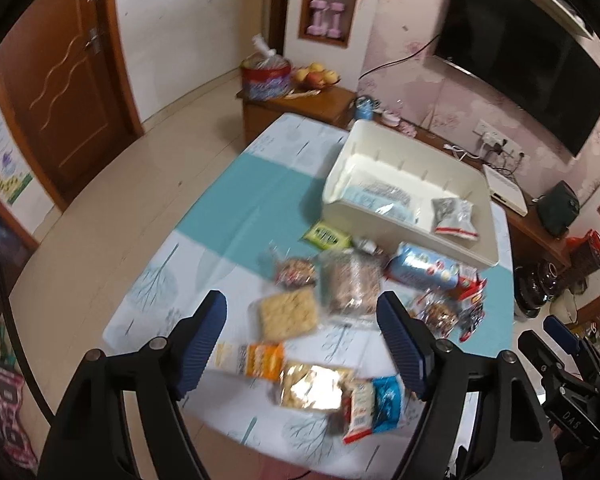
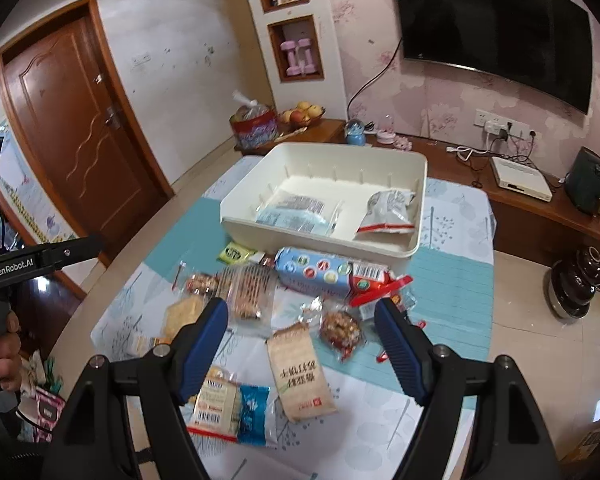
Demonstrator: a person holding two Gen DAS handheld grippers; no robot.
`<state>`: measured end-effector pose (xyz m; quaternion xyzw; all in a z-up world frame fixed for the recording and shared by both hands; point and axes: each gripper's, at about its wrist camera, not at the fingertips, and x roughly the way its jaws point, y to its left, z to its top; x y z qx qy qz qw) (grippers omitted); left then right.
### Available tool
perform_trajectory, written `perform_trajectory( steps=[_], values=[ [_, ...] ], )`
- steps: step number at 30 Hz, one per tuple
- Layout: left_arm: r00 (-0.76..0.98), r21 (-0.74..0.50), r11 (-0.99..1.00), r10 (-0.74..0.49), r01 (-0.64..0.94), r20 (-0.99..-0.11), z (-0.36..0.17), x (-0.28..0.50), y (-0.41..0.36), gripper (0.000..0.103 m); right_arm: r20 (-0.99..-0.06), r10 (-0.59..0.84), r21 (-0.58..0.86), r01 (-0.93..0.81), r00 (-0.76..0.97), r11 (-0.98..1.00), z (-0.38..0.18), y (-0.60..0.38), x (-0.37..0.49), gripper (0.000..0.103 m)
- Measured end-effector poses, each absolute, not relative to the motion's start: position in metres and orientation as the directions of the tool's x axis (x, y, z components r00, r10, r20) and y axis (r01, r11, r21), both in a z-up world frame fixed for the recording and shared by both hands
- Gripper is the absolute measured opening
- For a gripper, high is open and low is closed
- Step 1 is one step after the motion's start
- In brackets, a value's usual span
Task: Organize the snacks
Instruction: 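Withdraw both tools from the box toward the remaining snacks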
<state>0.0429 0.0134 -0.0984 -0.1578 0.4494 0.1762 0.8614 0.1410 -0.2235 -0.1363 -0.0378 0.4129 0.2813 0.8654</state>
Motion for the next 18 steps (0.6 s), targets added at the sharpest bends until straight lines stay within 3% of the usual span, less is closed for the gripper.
perform_trajectory(
  steps=[7,18],
  values=[
    [0.474,-0.101,0.867,0.166,-0.488,-0.865,-0.118,0.025,0.019,0.081,-0.777,0.465,0.171,-0.569,0.424,0.804,-0.154,-0.218,0.132,0.076],
    [0.389,-0.201,0.863,-0.006,-0.464,-0.921,-0.168,0.017,0.000,0.081,-0.857,0.459,0.260,-0.572,0.234,0.778,-0.194,-0.206,0.127,0.076]
  ],
)
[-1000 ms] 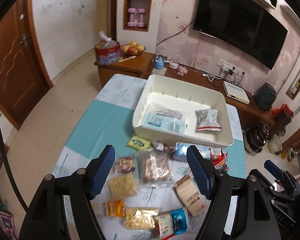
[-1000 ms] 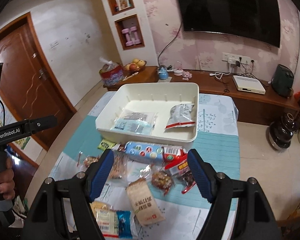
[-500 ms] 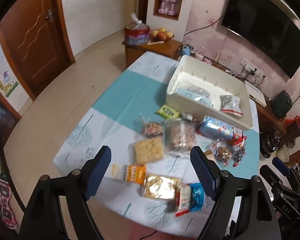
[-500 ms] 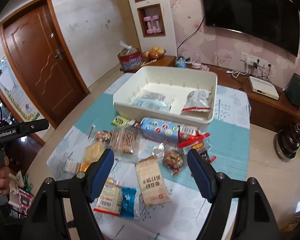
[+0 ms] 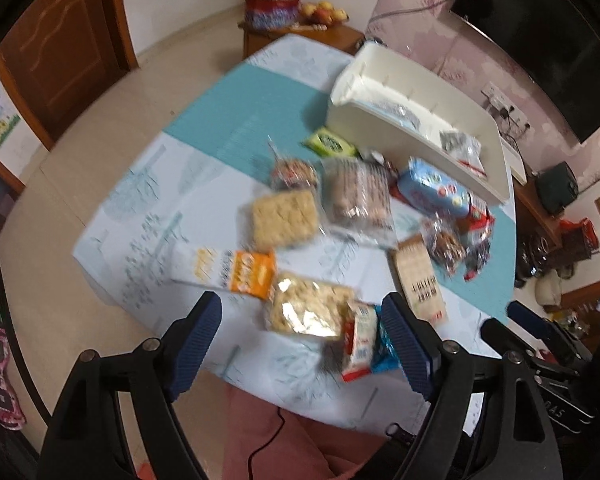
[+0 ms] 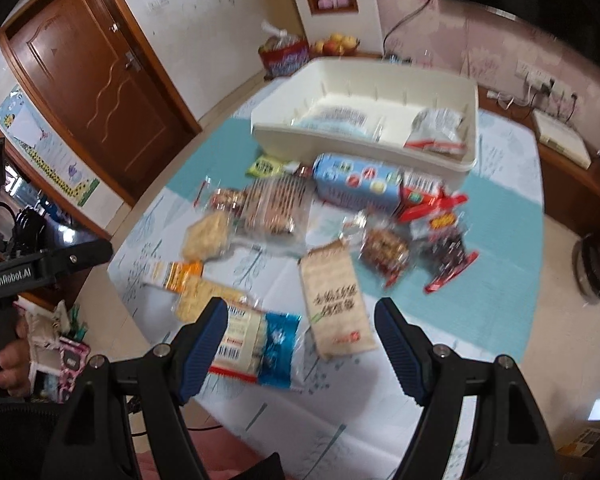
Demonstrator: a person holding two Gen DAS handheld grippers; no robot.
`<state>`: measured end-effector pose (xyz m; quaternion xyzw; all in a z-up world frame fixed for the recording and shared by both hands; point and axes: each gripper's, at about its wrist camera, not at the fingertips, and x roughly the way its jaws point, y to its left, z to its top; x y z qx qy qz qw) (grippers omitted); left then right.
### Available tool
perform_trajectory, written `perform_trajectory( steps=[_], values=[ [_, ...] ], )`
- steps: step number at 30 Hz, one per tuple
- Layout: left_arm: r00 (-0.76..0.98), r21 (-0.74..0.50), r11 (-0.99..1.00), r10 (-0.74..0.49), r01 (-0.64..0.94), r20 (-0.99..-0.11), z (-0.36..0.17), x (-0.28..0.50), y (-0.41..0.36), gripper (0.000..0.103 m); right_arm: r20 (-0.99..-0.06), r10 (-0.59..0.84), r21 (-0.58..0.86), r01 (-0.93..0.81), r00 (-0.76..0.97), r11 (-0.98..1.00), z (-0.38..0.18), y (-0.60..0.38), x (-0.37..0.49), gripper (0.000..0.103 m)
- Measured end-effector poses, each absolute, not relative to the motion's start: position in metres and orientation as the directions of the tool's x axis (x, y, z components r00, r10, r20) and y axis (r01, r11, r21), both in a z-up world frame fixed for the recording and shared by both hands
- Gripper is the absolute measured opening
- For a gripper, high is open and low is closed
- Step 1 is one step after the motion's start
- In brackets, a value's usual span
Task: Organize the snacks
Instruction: 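Withdraw both tools from the box toward the remaining snacks, then grasp the red-and-white packet with the left tool while the right tool grasps the blue foil packet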
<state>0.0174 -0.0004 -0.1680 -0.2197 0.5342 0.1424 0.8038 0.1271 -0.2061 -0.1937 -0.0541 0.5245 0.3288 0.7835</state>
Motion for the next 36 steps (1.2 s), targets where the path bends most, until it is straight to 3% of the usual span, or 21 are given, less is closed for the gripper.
perform_trajectory(
  steps=[6,18,23,28,30,36],
  values=[
    [0.364,-0.294,0.846,-0.129,-0.446,-0.922,-0.195,0.021,-0.011,0.081,-0.897,0.425,0.293,-0.555,0.122,0.778,-0.218,-0.201,0.126,0.075],
    [0.266,-0.423,0.786,-0.334,-0.450,-0.904,-0.262,0.029,-0.032,0.080,-0.926,0.368,0.366,-0.450,-0.086,0.815,-0.270,-0.199,0.129,0.059],
    [0.226,-0.456,0.758,-0.397,-0.465,-0.890,-0.285,0.033,-0.040,0.072,-0.909,0.373,0.416,-0.379,-0.184,0.826,-0.293,-0.197,0.135,0.048],
    [0.208,-0.482,0.738,-0.438,-0.473,-0.875,-0.300,0.039,-0.042,0.062,-0.905,0.358,0.421,-0.358,-0.231,0.834,-0.304,-0.191,0.136,0.045],
    [0.203,-0.497,0.724,-0.459,-0.478,-0.865,-0.306,0.042,-0.040,0.053,-0.903,0.356,0.424,-0.353,-0.241,0.834,-0.306,-0.188,0.136,0.044],
    [0.178,-0.517,0.712,-0.497,-0.476,-0.849,-0.315,0.051,-0.036,0.050,-0.905,0.334,0.414,-0.356,-0.264,0.838,-0.312,-0.173,0.136,0.042]
  ],
)
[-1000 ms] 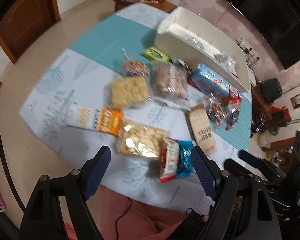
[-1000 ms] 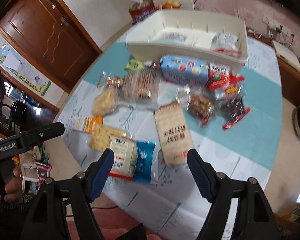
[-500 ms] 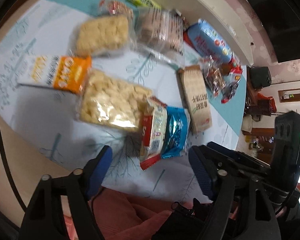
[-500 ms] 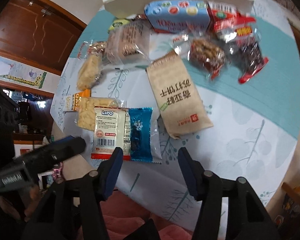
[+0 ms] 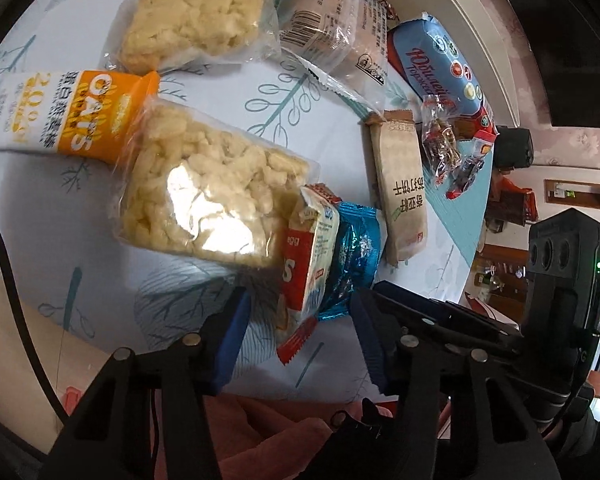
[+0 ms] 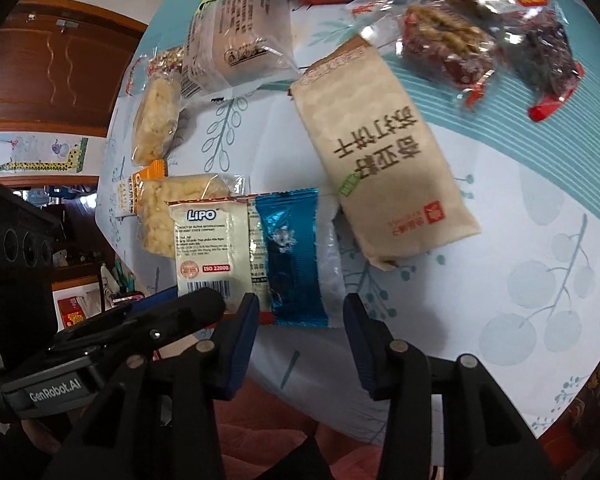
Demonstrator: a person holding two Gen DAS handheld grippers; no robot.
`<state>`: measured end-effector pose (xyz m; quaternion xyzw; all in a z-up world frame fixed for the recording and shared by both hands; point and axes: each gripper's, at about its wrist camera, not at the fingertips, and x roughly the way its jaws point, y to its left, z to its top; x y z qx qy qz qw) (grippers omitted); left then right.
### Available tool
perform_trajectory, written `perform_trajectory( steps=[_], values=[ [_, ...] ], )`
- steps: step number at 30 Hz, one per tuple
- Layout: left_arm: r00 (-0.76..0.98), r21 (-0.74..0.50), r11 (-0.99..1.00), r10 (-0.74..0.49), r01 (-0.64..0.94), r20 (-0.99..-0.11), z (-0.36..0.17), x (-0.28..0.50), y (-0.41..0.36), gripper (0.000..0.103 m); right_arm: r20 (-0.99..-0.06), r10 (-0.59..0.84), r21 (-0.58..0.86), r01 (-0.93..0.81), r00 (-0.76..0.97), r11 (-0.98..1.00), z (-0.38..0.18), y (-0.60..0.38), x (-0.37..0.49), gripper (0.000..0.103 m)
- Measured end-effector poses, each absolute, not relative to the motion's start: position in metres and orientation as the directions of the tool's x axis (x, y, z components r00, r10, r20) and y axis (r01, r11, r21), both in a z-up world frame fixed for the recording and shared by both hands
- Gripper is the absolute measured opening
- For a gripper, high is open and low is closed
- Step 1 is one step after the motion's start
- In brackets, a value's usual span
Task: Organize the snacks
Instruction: 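Grasp the red-and-white packet with the left tool while the right tool grasps the blue foil packet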
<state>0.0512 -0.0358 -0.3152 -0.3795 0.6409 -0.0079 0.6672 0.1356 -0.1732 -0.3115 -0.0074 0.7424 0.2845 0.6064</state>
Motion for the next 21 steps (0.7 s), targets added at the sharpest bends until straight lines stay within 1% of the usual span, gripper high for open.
perform_trajectory(
  steps=[2,4,6,7,9,13,15,21],
  values=[
    [0.170,-0.522,0.712,-0.507,-0.470,-0.845,-0.318,0.055,-0.036,0.050,-0.911,0.320,0.398,-0.354,-0.260,0.847,-0.312,-0.170,0.137,0.040],
    [0.160,-0.533,0.709,-0.525,-0.461,-0.836,-0.321,0.060,-0.037,0.046,-0.918,0.302,0.379,-0.347,-0.257,0.858,-0.314,-0.167,0.138,0.040],
    [0.150,-0.540,0.708,-0.537,-0.455,-0.830,-0.322,0.062,-0.036,0.040,-0.919,0.296,0.373,-0.335,-0.259,0.866,-0.316,-0.165,0.138,0.040],
    [0.144,-0.543,0.707,-0.543,-0.453,-0.827,-0.324,0.064,-0.036,0.039,-0.921,0.288,0.366,-0.331,-0.261,0.870,-0.318,-0.164,0.138,0.040],
    [0.137,-0.549,0.705,-0.553,-0.449,-0.822,-0.326,0.067,-0.036,0.033,-0.926,0.274,0.351,-0.326,-0.259,0.878,-0.319,-0.161,0.138,0.040],
    [0.142,-0.569,0.683,-0.576,-0.458,-0.805,-0.332,0.069,-0.028,0.030,-0.930,0.265,0.339,-0.315,-0.255,0.887,-0.321,-0.158,0.138,0.040],
    [0.140,-0.573,0.675,-0.583,-0.464,-0.800,-0.334,0.069,-0.024,0.022,-0.932,0.260,0.333,-0.312,-0.254,0.890,-0.321,-0.155,0.138,0.040],
    [0.164,-0.607,0.651,-0.608,-0.457,-0.776,-0.334,0.061,-0.014,0.012,-0.944,0.228,0.299,-0.332,-0.237,0.895,-0.321,-0.141,0.137,0.041]
  ],
)
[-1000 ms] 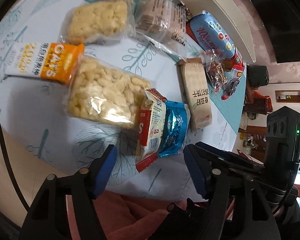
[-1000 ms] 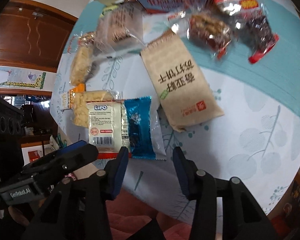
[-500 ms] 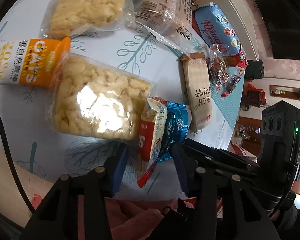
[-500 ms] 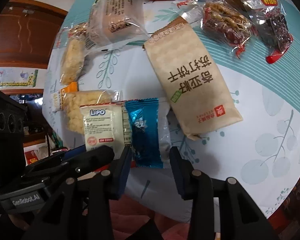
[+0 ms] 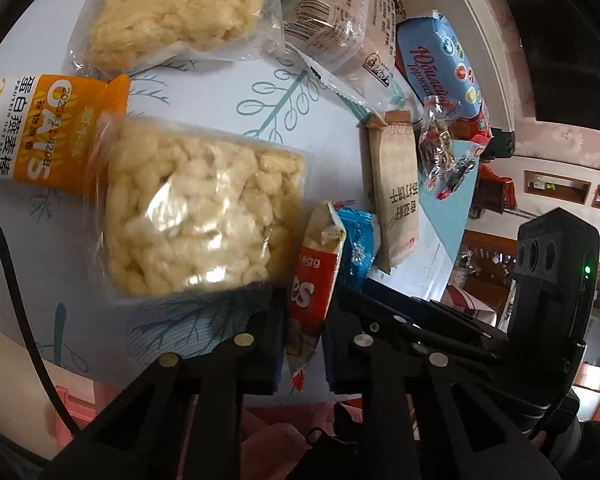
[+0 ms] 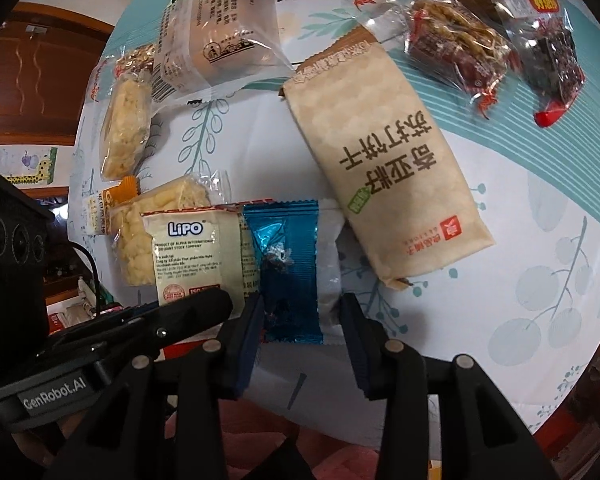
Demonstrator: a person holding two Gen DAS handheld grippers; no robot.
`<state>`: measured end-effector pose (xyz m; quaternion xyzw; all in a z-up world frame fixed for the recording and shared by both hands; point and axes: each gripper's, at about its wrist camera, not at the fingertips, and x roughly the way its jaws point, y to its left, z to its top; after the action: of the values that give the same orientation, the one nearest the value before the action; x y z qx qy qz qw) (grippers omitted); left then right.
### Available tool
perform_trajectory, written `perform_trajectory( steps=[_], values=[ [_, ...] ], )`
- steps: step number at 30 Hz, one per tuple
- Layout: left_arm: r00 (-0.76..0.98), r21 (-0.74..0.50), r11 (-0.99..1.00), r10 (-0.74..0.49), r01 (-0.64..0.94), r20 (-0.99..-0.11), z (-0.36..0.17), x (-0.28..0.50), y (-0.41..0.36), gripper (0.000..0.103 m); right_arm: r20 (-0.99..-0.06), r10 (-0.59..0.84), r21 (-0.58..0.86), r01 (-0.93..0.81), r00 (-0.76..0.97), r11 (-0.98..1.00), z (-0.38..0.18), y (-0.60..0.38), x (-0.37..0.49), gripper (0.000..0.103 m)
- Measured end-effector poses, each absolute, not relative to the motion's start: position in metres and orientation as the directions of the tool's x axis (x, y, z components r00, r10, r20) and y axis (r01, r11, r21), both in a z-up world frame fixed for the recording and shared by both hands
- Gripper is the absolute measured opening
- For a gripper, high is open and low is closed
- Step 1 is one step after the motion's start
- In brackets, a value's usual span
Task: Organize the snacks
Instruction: 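Grasp the red-and-white packet with the left tool while the right tool grasps the blue foil packet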
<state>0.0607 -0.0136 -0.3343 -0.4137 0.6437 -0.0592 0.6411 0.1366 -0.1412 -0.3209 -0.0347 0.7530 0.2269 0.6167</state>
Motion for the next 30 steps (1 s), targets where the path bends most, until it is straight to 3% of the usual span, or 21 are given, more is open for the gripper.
perform_trajectory(
  steps=[12,19,30],
  values=[
    [0.225,-0.626,0.647,-0.595,-0.435,-0.771,-0.319,0.048,-0.001,0.011,-0.970,0.138,0.209,-0.394,-0.202,0.895,-0.323,-0.115,0.129,0.041],
    [0.252,-0.622,0.648,-0.575,-0.439,-0.778,-0.310,0.038,0.000,0.011,-0.974,0.118,0.189,-0.413,-0.191,0.891,-0.326,-0.107,0.123,0.030],
    [0.311,-0.616,0.642,-0.534,-0.456,-0.786,-0.296,0.024,-0.007,0.011,-0.969,0.161,0.230,-0.446,-0.187,0.865,-0.317,-0.127,0.117,0.023]
  ],
)
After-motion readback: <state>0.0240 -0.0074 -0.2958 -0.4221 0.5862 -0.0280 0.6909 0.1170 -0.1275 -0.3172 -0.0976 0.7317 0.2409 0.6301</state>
